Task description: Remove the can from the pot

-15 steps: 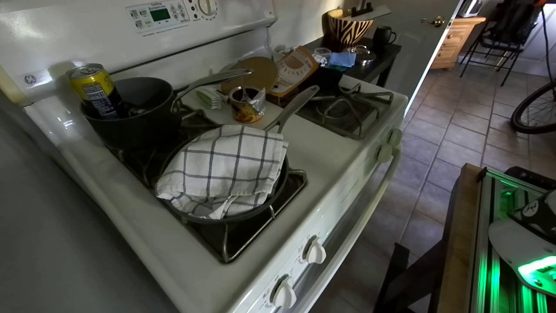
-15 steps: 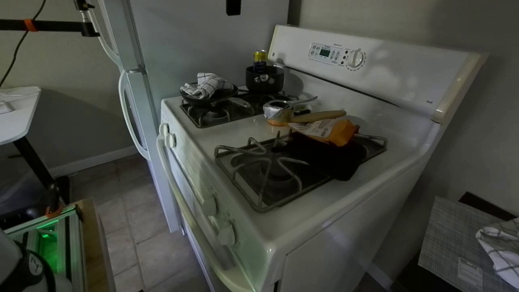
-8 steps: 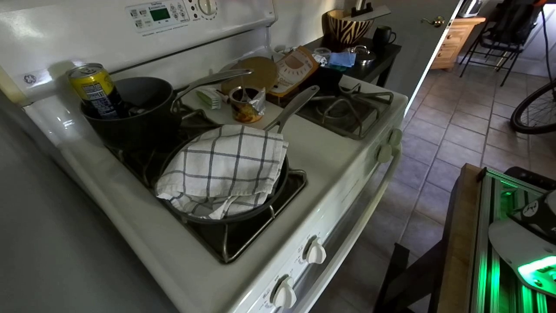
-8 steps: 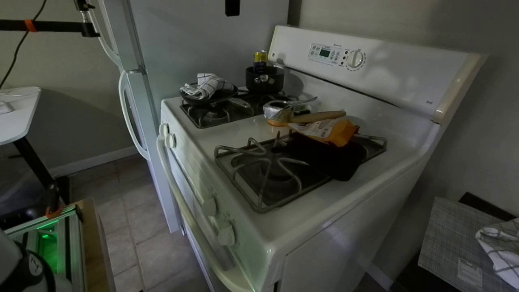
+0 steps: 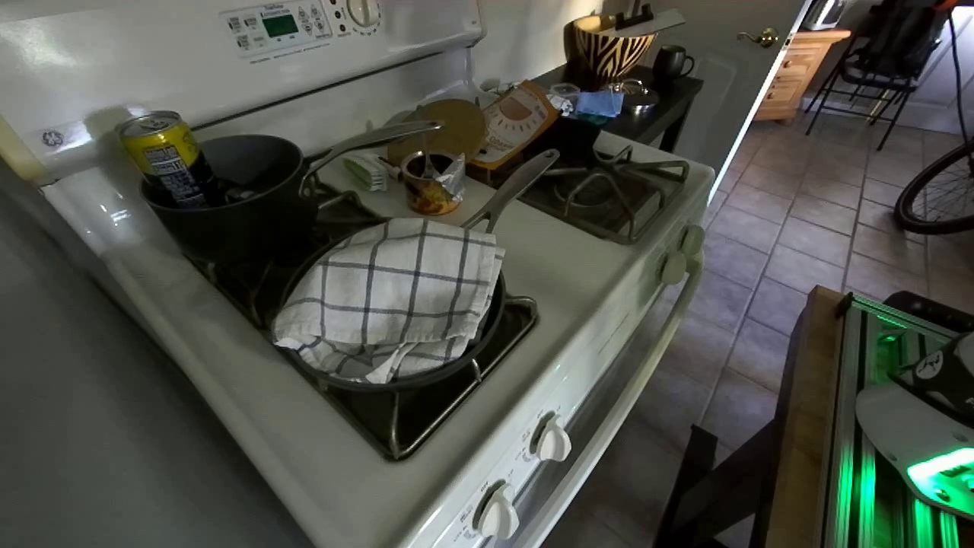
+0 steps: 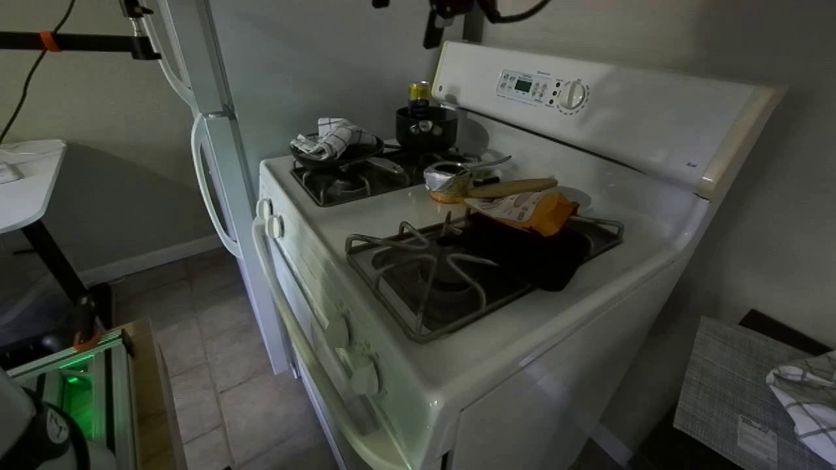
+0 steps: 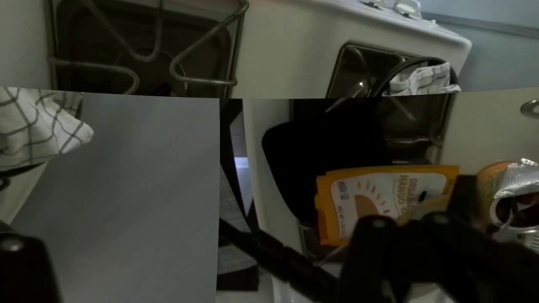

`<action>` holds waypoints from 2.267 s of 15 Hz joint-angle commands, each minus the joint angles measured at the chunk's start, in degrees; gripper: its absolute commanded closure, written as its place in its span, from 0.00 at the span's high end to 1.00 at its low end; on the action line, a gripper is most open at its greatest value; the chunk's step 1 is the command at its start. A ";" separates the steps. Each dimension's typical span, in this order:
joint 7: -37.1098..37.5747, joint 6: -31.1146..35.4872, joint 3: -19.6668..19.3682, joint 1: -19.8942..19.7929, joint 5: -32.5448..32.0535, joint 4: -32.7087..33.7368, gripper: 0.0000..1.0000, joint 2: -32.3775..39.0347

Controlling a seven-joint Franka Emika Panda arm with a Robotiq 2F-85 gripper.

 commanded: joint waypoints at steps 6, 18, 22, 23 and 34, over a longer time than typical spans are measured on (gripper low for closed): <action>-17.53 -4.80 4.08 -4.30 10.00 28.40 1.00 32.05; -16.10 -1.53 7.18 -6.49 7.81 25.12 1.00 29.71; -17.38 -0.04 11.32 -4.16 8.27 22.92 1.00 28.66; -17.17 0.82 12.50 -3.51 8.47 23.05 1.00 28.89; -18.52 38.84 24.86 4.37 7.31 22.61 1.00 34.66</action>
